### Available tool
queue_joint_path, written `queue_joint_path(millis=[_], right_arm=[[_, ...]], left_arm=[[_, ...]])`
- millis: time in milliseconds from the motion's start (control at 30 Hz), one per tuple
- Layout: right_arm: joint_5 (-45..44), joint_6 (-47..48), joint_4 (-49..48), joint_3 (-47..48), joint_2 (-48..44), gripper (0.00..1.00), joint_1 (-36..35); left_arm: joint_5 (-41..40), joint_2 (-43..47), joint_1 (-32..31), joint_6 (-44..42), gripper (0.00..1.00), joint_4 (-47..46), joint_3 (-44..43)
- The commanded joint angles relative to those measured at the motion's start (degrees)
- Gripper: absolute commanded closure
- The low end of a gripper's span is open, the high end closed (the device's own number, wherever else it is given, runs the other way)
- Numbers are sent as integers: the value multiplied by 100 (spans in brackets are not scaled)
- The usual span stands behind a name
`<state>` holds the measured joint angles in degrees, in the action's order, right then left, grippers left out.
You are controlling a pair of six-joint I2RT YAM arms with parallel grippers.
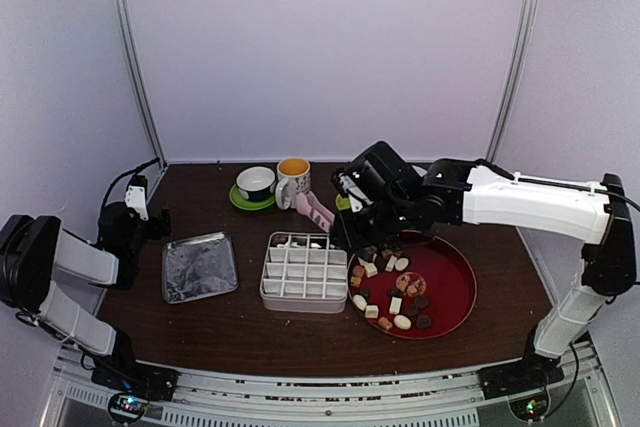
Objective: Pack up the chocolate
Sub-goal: Place the fake chocolate in the empty pocket of the box, then pick up the fake chocolate from the plate.
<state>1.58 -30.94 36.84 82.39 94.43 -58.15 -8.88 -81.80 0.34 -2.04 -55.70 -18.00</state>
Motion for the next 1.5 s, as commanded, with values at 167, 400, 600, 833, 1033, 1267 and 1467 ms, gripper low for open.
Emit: queue_joint_path(millis=[167, 400, 600, 833, 1033, 1267, 1467], right_arm=[[-472, 186, -186, -501, -870, 70, 17], [-439, 97, -257, -774, -1072, 70, 27], [-520, 96, -271, -913, -1211, 71, 35], [-496, 110, -244, -902, -1216, 71, 51], [-570, 174, 33, -870, -1305, 71, 65], [-715, 135, 465, -1102, -1593, 71, 89], [-686, 32, 1059, -1411, -1749, 71, 188]], left_arm=[[54, 15, 44, -57, 2, -324, -46], [54, 15, 45, -59, 2, -322, -47], [54, 15, 45, -59, 2, -325, -46], [54, 15, 45, -59, 2, -322, -46], [56, 18, 45, -55, 2, -321, -46], [54, 15, 39, -58, 2, -321, -46], [55, 21, 45, -59, 2, -323, -49]])
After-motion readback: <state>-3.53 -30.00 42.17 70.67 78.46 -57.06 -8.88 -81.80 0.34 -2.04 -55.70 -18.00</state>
